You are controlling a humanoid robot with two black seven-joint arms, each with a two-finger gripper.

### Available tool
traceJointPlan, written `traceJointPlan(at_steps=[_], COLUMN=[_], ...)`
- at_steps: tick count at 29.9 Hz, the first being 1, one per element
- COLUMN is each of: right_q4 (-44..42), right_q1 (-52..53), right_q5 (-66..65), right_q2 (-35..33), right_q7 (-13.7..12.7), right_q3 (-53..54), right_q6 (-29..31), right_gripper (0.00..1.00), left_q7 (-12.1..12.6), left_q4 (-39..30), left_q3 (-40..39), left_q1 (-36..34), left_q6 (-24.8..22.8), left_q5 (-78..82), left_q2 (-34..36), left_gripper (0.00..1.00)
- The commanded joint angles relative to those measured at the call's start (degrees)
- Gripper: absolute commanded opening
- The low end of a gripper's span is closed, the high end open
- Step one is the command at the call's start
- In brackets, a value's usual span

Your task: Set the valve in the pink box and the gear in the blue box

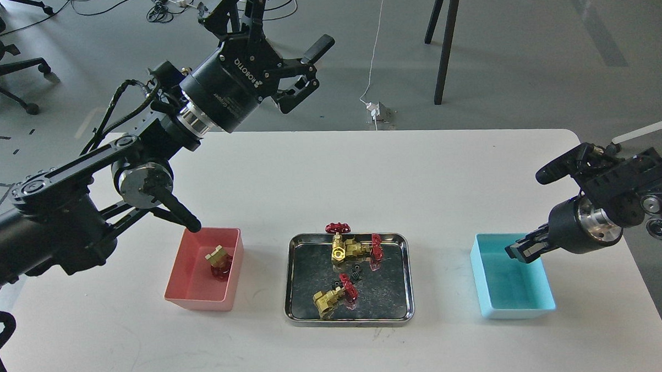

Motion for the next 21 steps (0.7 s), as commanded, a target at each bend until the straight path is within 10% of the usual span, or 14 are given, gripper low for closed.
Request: traceJointPlan(at_steps=[1, 2, 13, 21], right_q4=[-0.05, -0.05, -3.9, -19.99], right_q1=[-0.82, -1.08, -4.86, -11.27], right_q5=[0.67, 0.67, 3.99, 53.8], right_q2=[-0.1, -0.1, -2.65, 6.22], right_q7=[0.08, 0.08, 0.17, 2.01], right_q3=[0.08, 0.08, 14.64, 40.48], right_q6=[0.0, 0.0, -3.3, -13.86], right_gripper=[0.83, 1.0, 1.0, 1.0], left_q7=[0.0, 0.0, 0.0, 0.0], left_q4=[0.09, 0.18, 2.37, 13.08], left_q3=[-0.08, -0.08, 0.27, -0.52], left_q1=[-0.08, -0.17, -0.34, 0.53], left_q6=[0.1, 0.1, 0.36, -5.58], left_q5=[0.28, 0.46, 2.48, -0.32], left_q2=[0.15, 0.15, 1.73, 1.47], left_gripper=[0.94, 0.94, 0.94, 0.94])
